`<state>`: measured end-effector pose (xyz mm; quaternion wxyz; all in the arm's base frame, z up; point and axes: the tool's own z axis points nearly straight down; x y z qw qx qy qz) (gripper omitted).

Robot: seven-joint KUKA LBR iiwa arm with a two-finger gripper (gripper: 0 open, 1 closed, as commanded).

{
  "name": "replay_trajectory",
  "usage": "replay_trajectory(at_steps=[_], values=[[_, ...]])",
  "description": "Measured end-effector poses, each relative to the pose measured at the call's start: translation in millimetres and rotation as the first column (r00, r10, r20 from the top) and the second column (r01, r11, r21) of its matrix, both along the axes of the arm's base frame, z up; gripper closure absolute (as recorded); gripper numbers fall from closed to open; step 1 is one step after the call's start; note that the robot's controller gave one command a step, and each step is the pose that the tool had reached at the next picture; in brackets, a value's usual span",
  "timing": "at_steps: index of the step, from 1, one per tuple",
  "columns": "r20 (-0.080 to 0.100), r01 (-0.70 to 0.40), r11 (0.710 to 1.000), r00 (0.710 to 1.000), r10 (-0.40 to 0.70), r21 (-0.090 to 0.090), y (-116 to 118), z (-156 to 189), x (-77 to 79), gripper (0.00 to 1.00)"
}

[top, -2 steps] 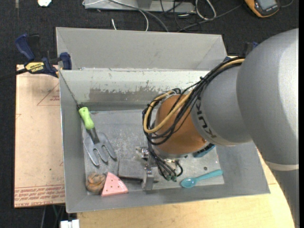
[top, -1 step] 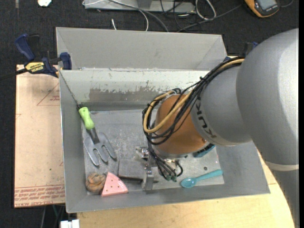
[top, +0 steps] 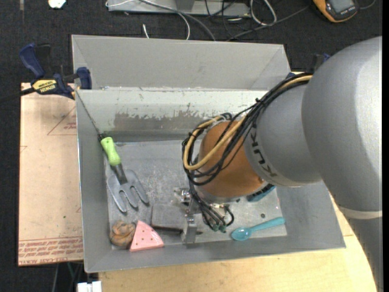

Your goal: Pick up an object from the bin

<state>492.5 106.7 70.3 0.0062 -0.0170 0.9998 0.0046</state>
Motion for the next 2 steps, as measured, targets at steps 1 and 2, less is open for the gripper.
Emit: replay_trajectory(at_steps=[1, 2], values=[[0.000, 0.000, 1.000, 1.000, 0.000, 0.000, 0.0, 0.0, 0.0, 1.00], [0.000, 0.000, 1.000, 1.000, 0.000, 0.000, 0.0, 0.0, 0.0, 1.00]])
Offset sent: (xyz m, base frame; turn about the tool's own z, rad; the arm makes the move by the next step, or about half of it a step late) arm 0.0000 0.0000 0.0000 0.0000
